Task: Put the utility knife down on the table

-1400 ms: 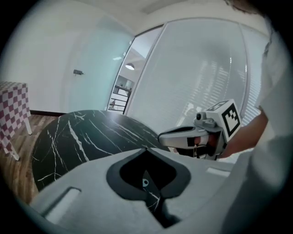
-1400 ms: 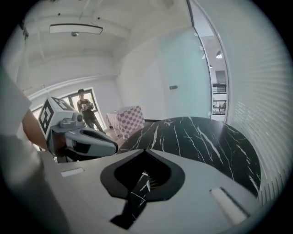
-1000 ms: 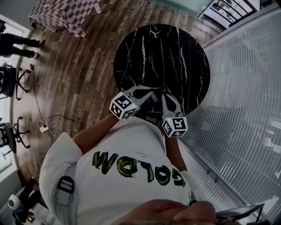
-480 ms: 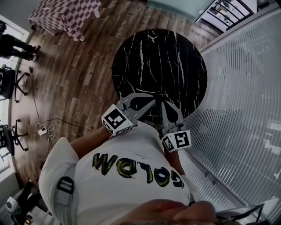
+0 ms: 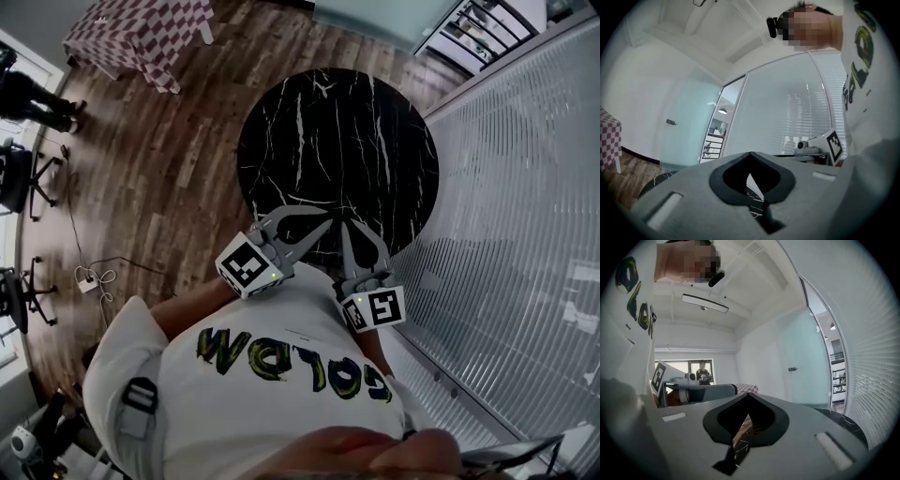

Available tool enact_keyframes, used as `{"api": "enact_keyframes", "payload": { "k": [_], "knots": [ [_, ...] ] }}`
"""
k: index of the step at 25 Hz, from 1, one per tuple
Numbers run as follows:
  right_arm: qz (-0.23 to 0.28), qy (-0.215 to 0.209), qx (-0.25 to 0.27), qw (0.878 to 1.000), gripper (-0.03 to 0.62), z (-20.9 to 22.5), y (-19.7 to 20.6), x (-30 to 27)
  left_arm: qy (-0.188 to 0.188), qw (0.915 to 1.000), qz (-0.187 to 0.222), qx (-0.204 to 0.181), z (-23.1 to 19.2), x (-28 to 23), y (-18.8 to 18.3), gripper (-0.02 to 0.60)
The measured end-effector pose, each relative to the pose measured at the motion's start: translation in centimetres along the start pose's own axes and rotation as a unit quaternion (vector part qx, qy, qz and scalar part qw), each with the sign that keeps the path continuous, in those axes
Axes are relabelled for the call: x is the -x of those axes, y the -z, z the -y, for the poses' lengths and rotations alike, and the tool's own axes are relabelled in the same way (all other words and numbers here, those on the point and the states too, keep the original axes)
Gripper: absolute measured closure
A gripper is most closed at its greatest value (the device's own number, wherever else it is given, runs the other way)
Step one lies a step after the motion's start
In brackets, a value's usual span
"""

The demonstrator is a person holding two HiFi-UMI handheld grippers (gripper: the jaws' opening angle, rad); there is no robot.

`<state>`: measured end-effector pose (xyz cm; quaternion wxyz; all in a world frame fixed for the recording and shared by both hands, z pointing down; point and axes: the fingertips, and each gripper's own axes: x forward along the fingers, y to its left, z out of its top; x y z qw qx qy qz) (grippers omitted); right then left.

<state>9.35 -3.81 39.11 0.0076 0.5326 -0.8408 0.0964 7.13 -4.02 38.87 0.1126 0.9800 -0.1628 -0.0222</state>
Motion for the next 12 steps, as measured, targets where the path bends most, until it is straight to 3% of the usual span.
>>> {"api": "enact_keyframes", "payload": {
  "k": [12],
  "knots": [
    [0.002,0.008,0.012,1.0,0.592,1.1,-0.2,0.4,-0.005,1.0,-0.004,-0.003,0.0,-1.3,0.3,0.581]
  ]
}}
